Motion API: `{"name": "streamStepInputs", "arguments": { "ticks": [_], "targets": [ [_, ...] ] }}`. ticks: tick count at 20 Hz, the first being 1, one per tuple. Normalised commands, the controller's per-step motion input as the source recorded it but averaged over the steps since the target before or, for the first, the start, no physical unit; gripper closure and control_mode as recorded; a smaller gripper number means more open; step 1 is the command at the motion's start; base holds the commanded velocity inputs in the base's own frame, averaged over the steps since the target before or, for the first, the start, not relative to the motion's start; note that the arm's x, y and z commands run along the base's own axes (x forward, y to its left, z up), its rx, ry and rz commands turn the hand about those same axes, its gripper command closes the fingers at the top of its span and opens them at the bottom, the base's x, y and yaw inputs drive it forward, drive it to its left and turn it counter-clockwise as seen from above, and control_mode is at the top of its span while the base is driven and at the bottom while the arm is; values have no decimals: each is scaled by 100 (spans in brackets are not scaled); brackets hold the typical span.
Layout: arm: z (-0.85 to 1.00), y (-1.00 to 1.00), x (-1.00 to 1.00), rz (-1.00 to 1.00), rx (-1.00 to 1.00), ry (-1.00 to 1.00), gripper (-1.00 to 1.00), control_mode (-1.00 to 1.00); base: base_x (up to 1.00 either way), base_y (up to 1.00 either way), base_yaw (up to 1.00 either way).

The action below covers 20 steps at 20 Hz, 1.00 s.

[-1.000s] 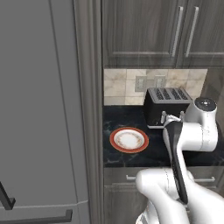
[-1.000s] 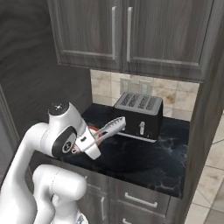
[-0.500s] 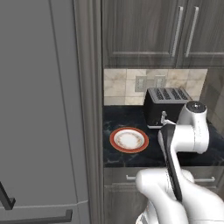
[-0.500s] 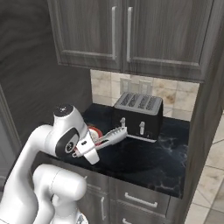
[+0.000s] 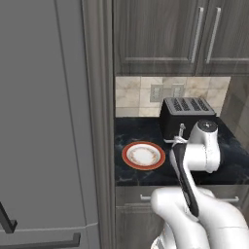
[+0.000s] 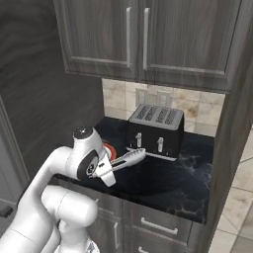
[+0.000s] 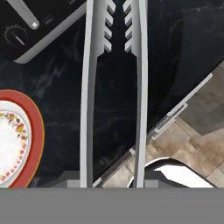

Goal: Pick up the tongs from the counter and place them near the plate next to the oven.

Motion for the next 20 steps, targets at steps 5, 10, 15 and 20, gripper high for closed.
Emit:
{"name": "streamStepInputs", "arguments": {
  "ticks": [5, 10, 15, 20],
  "targets": [
    [-55, 0, 48, 5, 0, 0, 100, -100, 0, 0, 0],
    [-42, 0, 33, 6, 0, 0, 100, -100, 0, 0, 0],
    [-49, 0, 3, 7, 2, 1, 100, -100, 0, 0, 0],
    [-47, 0, 6, 6, 3, 0, 100, -100, 0, 0, 0]
  ]
}}
